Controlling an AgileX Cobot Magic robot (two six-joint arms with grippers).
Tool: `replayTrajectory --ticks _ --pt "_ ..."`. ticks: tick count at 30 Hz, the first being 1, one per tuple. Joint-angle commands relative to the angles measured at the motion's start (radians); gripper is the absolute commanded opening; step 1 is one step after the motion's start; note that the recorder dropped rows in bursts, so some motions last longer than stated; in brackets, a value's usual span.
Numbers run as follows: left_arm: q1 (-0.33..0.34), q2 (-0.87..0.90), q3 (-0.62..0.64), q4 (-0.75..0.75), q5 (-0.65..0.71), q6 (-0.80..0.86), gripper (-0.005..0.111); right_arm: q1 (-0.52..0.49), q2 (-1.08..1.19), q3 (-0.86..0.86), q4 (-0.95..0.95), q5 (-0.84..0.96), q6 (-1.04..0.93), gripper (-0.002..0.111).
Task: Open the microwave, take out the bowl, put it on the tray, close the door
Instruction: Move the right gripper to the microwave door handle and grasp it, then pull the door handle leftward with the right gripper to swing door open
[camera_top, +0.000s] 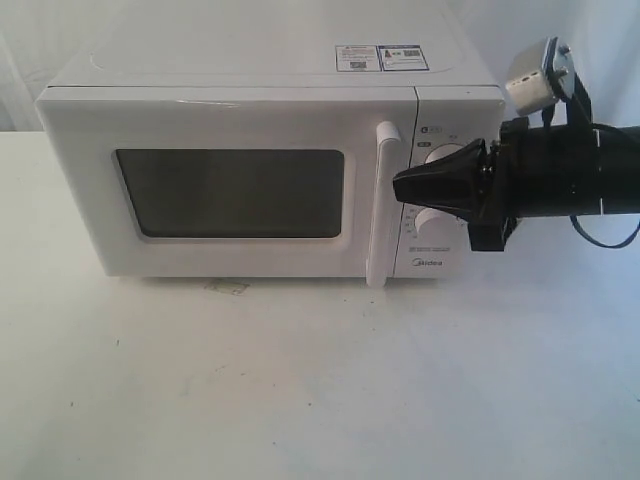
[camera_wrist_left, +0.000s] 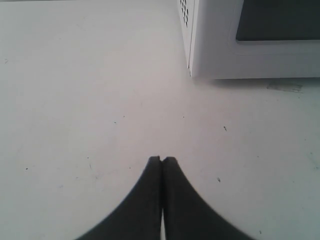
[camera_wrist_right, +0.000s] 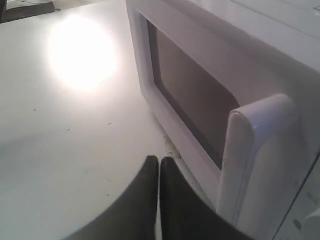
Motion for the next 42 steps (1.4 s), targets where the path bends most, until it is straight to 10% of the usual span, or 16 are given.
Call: replayTrajectory --ticks 1,8,31,42 --pt "-0.008 -0.004 0.004 -0.003 0.003 -0.003 0.0 0.002 0.001 -0.005 0.027 -0.047 0.004 0.02" --pt "-0.008 -0.004 0.004 -0.003 0.003 -0.003 0.0 0.002 0.001 -0.005 0.108 -0.107 -0.016 0.072" --pt "-0.008 -0.004 0.004 -0.003 0.003 -0.003 0.0 0.135 0.127 -0.016 0.258 -0.149 -0.192 0.064" --pt "-0.008 -0.004 0.004 -0.003 0.003 -0.003 0.0 0.141 0.14 -0.022 0.258 -0.151 -0.18 0.01"
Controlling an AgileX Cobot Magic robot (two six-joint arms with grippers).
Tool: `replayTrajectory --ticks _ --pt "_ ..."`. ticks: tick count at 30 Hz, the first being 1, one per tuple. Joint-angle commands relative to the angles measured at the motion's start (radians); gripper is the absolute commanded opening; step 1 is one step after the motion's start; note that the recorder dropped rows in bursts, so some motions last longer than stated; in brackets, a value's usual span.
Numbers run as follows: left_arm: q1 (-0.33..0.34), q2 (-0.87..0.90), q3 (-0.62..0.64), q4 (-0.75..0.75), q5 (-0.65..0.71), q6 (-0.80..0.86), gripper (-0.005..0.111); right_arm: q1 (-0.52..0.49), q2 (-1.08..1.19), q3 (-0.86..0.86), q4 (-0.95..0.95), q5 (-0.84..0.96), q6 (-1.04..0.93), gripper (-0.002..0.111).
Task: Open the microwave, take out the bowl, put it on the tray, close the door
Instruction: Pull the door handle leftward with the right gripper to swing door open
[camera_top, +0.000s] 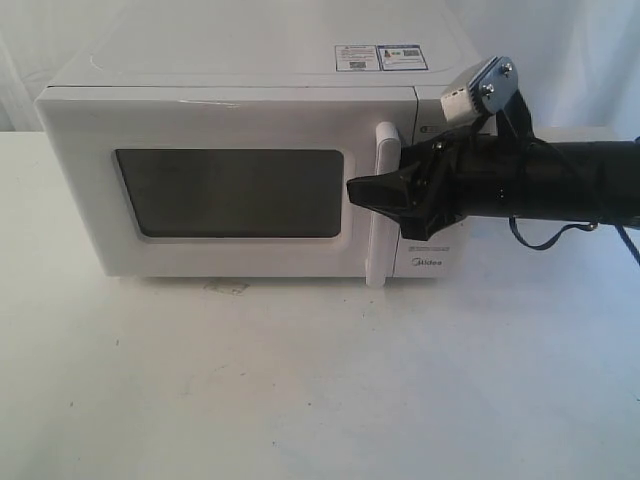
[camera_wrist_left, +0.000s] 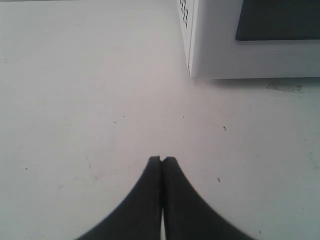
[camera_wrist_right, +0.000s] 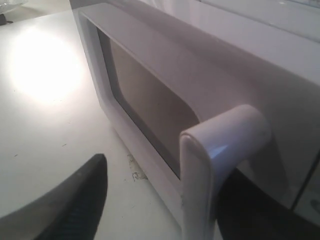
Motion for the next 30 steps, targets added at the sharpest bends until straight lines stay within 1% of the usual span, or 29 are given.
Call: replayTrajectory --ticks 1,7,9,11,12,14,15,16,17,22,25,28,30 --pt "-0.008 -0.004 0.004 -0.003 0.003 -0.003 0.0 0.007 0.014 -0.01 -0.006 0.034 0.003 0.0" --pt "-0.008 -0.004 0.004 -0.003 0.003 -0.003 0.0 0.007 0.014 -0.01 -0.006 0.047 0.001 0.0" --pt "-0.008 -0.004 0.004 -0.003 0.003 -0.003 0.0 0.007 0.014 -0.011 -0.031 0.14 0.001 0.0" --pt "-0.008 -0.004 0.004 -0.003 0.003 -0.003 0.0 0.007 0.014 -0.022 -0.207 0.346 -0.001 0.0" --pt "-0.008 -0.004 0.004 -0.003 0.003 -0.003 0.0 0.007 0.014 -0.022 -0.264 0.346 0.001 0.0" --pt "-0.008 -0.004 0.004 -0.003 0.003 -0.003 0.0 0.007 0.007 -0.02 -0.296 0.346 0.028 0.0" --pt "-0.008 -0.004 0.004 -0.003 0.003 -0.003 0.0 0.007 0.005 -0.02 -0.296 0.321 0.043 0.0" --pt "-0.008 -0.004 0.004 -0.003 0.003 -0.003 0.0 0.007 0.001 -0.02 -0.296 0.246 0.087 0.0" --pt "-0.008 -0.004 0.004 -0.003 0.003 -0.003 0.0 0.007 -0.001 -0.02 -0.296 0.232 0.108 0.0" --pt "-0.008 -0.004 0.004 -0.003 0.003 -0.003 0.0 0.007 -0.006 -0.02 -0.294 0.287 0.122 0.0" --pt "-0.008 -0.004 0.004 -0.003 0.003 -0.003 0.0 0.007 -0.014 -0.02 -0.314 0.322 0.17 0.0" --pt "-0.008 -0.004 0.004 -0.003 0.003 -0.003 0.0 0.007 -0.035 -0.02 -0.38 0.309 0.186 0.0" --pt "-0.008 -0.004 0.004 -0.003 0.003 -0.003 0.0 0.007 -0.06 -0.02 -0.424 0.237 0.227 0.0"
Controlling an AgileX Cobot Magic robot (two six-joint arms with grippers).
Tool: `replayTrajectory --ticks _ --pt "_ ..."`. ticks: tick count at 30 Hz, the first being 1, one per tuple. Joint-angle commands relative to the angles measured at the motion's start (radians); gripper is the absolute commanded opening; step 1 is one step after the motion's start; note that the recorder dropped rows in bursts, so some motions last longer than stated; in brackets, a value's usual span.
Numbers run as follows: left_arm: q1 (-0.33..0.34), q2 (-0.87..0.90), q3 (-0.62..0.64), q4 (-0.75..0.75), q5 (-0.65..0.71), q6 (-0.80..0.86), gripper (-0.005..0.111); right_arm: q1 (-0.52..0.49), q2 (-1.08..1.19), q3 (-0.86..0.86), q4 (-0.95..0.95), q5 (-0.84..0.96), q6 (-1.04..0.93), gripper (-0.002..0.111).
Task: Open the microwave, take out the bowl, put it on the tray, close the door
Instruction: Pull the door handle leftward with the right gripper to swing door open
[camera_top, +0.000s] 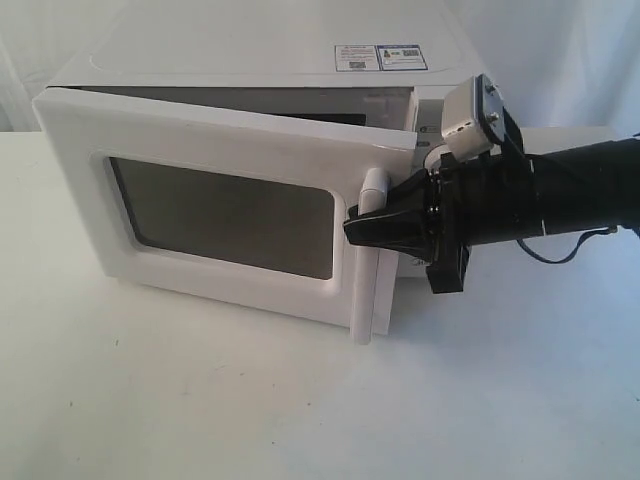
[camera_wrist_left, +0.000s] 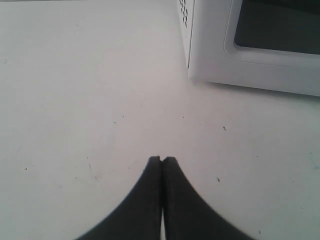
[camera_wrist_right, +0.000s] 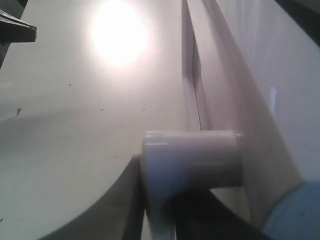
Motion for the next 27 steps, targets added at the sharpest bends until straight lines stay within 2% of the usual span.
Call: replayTrajectory --ticks 1,4,7,12,15,21,24,27 --pt "-0.008 -0.004 0.004 -0.003 0.003 -0.003 0.0 0.012 -0.051 0.0 -0.133 0.003 0.148 0.0" --pt "-0.008 -0.004 0.004 -0.003 0.003 -0.003 0.0 0.012 -0.083 0.0 -0.152 -0.044 0.225 0.001" --pt "-0.008 -0.004 0.004 -0.003 0.003 -0.003 0.0 0.012 -0.112 0.0 -0.202 -0.044 0.268 0.01" --pt "-0.008 -0.004 0.004 -0.003 0.003 -0.003 0.0 0.012 -0.164 0.0 -0.342 -0.036 0.441 0.04" --pt "-0.008 -0.004 0.004 -0.003 0.003 -0.003 0.0 0.012 -0.195 0.0 -0.424 0.01 0.552 0.049" --pt "-0.008 -0.004 0.004 -0.003 0.003 -0.003 0.0 0.012 -0.258 0.0 -0.501 0.028 0.647 0.049" --pt "-0.008 -0.004 0.004 -0.003 0.003 -0.003 0.0 0.012 -0.264 0.0 -0.505 -0.115 0.647 0.043" --pt "-0.008 -0.004 0.004 -0.003 0.003 -0.003 0.0 0.012 -0.258 0.0 -0.499 -0.314 0.686 0.029"
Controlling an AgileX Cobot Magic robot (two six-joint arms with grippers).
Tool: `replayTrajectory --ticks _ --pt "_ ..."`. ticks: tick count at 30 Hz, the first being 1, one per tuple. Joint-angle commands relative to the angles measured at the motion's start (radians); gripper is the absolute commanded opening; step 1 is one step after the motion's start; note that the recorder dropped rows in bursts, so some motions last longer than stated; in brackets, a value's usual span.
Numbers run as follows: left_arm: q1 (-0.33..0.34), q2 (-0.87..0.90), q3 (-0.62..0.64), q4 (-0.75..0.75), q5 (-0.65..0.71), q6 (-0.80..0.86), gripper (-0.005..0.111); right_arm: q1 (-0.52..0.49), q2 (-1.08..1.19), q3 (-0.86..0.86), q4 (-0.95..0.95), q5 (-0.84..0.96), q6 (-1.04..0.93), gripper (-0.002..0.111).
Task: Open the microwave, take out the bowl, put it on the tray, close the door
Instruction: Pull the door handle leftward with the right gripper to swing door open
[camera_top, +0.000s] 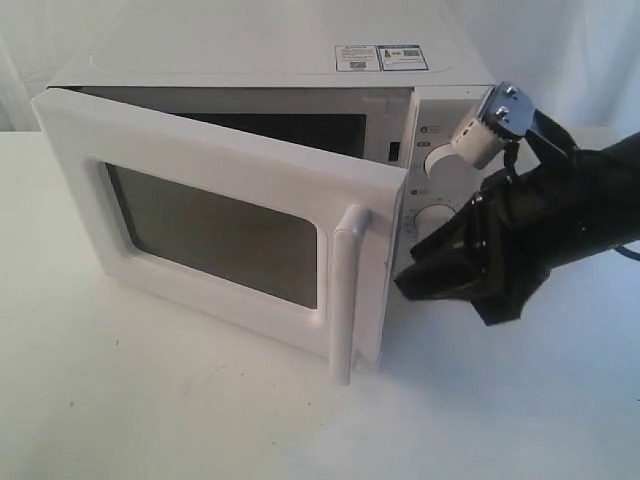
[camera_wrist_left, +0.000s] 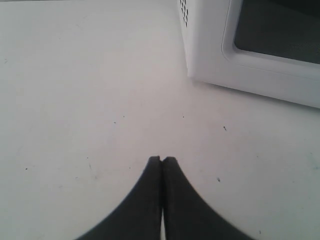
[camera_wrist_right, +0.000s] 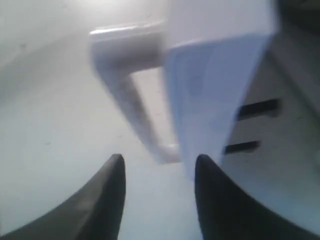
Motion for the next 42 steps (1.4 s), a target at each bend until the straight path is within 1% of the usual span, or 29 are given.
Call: replayTrajectory --ticks 1,2,3,4,7,12,15,20,26,36,42 --pt "-0.008 -0.004 0.004 -0.003 0.003 -0.003 0.0 -0.004 -0.002 0.0 0.011 -0.251 0.081 0.022" --pt "-0.008 -0.004 0.004 -0.003 0.003 -0.003 0.0 -0.004 -0.002 0.0 0.014 -0.28 0.103 0.015" --pt "-0.008 -0.004 0.004 -0.003 0.003 -0.003 0.0 -0.004 -0.002 0.0 0.035 -0.311 0.112 0.003" --pt "-0.008 -0.004 0.004 -0.003 0.003 -0.003 0.0 -0.004 -0.002 0.0 0.053 -0.324 0.107 0.0" --pt "-0.008 -0.004 0.004 -0.003 0.003 -0.003 0.0 -0.004 -0.002 0.0 0.14 -0.331 0.072 0.0" --pt "-0.008 -0.004 0.004 -0.003 0.003 -0.003 0.0 -0.004 -0.002 0.0 0.301 -0.165 -0.098 0.0" --pt "-0.008 -0.004 0.004 -0.003 0.003 -0.003 0.0 -0.003 -0.002 0.0 0.341 -0.069 -0.143 0.0" --pt "-0.008 -0.004 0.004 -0.003 0.003 -0.003 0.0 0.036 -0.002 0.0 0.344 -0.008 -0.148 0.0" --pt "-0.008 -0.004 0.004 -0.003 0.003 -0.003 0.0 0.14 -0.002 0.0 0.344 0.01 -0.148 0.0" --pt "-0.008 -0.004 0.004 -0.003 0.003 -0.003 0.0 0.363 -0.002 0.0 0.344 0.007 -0.148 0.0" --pt "-0.008 -0.004 0.004 -0.003 0.003 -0.003 0.0 0.5 -0.002 0.0 0.348 -0.071 -0.148 0.0"
